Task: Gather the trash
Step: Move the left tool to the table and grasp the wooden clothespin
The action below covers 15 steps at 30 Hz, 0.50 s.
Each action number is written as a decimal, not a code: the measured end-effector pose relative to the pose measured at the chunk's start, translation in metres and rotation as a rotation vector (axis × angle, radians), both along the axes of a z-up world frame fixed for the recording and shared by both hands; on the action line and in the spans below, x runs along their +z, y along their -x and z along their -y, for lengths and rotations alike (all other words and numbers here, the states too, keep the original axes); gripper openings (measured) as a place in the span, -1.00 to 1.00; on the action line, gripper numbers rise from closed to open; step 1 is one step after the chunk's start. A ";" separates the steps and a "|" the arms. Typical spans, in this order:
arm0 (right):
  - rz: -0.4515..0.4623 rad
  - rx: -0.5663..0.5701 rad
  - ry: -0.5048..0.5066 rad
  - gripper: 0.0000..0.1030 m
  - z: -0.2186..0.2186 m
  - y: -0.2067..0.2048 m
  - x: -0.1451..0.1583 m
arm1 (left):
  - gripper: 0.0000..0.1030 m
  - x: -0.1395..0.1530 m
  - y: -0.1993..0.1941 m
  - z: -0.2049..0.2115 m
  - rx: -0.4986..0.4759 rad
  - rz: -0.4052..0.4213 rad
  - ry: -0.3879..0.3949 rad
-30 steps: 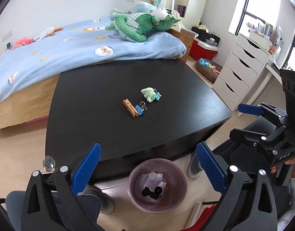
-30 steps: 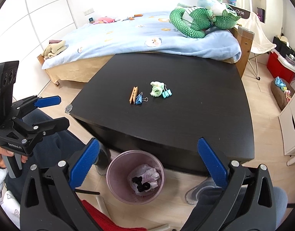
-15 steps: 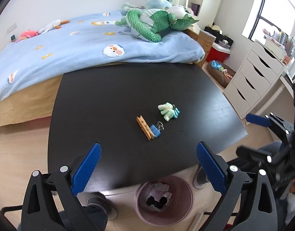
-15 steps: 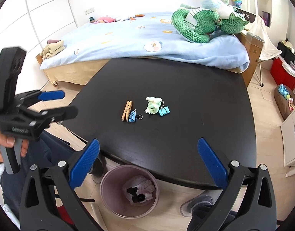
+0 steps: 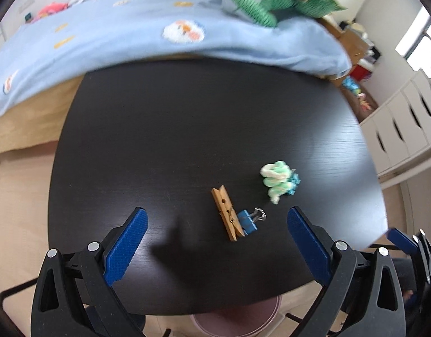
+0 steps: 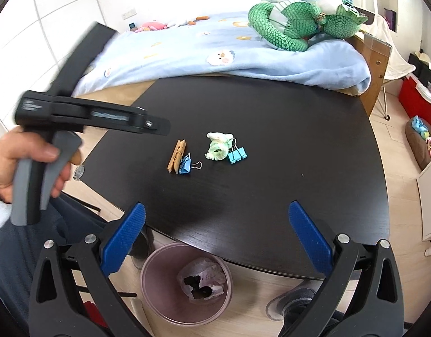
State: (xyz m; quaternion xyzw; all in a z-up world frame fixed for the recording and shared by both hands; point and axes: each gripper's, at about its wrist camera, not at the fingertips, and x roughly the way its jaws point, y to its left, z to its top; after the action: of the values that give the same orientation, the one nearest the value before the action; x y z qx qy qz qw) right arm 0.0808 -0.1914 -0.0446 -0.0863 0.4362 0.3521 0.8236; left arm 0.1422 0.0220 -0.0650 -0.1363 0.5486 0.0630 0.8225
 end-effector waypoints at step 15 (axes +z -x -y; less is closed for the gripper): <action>-0.009 0.012 0.006 0.94 -0.001 0.002 -0.007 | 0.59 -0.052 -0.033 -0.010 0.138 -0.157 0.028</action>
State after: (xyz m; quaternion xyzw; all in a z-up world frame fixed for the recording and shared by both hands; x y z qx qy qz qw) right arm 0.0785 -0.1907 -0.0515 -0.0899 0.4405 0.3563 0.8191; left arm 0.1748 0.0316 -0.1170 -0.1796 0.6014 0.1223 0.7688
